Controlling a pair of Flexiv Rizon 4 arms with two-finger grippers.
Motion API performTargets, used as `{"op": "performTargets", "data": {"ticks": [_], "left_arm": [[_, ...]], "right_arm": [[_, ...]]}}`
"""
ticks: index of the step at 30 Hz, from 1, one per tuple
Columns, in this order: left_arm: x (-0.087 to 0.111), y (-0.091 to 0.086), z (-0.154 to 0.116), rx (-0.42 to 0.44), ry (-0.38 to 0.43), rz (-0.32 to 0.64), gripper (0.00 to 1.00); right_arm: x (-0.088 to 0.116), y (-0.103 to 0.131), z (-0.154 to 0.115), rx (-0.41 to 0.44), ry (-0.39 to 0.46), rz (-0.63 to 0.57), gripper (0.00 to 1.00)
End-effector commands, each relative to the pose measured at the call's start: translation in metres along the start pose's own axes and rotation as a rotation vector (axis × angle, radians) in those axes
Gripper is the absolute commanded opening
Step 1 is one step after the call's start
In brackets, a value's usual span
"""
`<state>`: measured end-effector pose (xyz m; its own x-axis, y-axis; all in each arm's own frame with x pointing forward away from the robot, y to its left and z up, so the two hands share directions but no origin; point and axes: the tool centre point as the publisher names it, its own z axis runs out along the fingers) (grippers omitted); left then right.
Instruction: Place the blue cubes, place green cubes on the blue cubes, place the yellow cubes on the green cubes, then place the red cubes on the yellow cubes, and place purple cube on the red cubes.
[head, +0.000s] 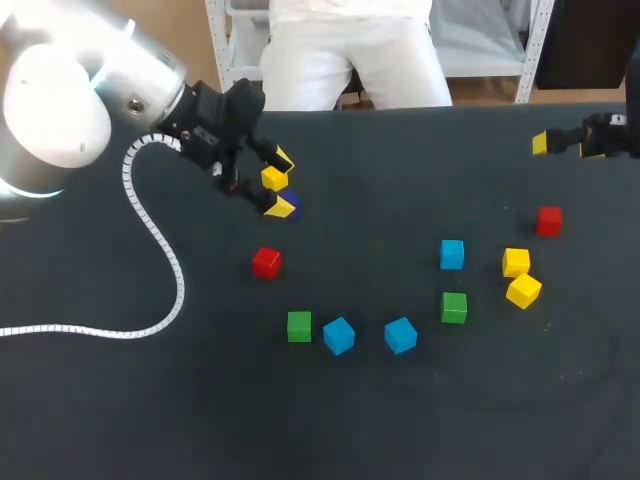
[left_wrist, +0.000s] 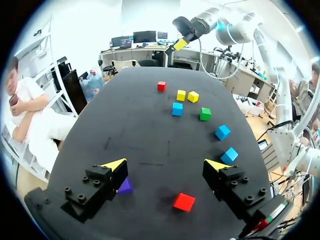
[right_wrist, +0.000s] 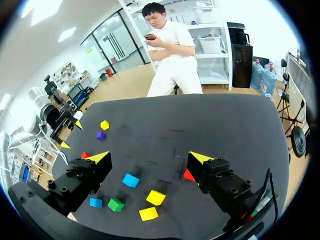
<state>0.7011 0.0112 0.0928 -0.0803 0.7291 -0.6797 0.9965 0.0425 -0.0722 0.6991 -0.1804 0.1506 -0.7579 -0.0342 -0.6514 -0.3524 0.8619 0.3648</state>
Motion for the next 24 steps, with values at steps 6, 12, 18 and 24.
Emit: {"op": "performTargets", "data": {"ticks": [6,12,18,24], "left_arm": [[0.000,0.000,0.000,0.000,0.000,0.001,1.00],[0.000,0.000,0.000,0.000,0.000,0.001,1.00],[0.000,0.000,0.000,0.000,0.000,0.001,1.00],[0.000,0.000,0.000,0.000,0.000,0.001,1.00]], "right_arm": [[0.027,0.069,0.000,0.013,0.154,-0.397,1.00],[0.048,0.096,0.005,-0.018,0.206,-0.529,1.00],[0.072,0.130,0.019,-0.109,0.270,-0.629,1.00],[0.080,0.142,0.024,-0.205,0.344,-0.625,1.00]]}}
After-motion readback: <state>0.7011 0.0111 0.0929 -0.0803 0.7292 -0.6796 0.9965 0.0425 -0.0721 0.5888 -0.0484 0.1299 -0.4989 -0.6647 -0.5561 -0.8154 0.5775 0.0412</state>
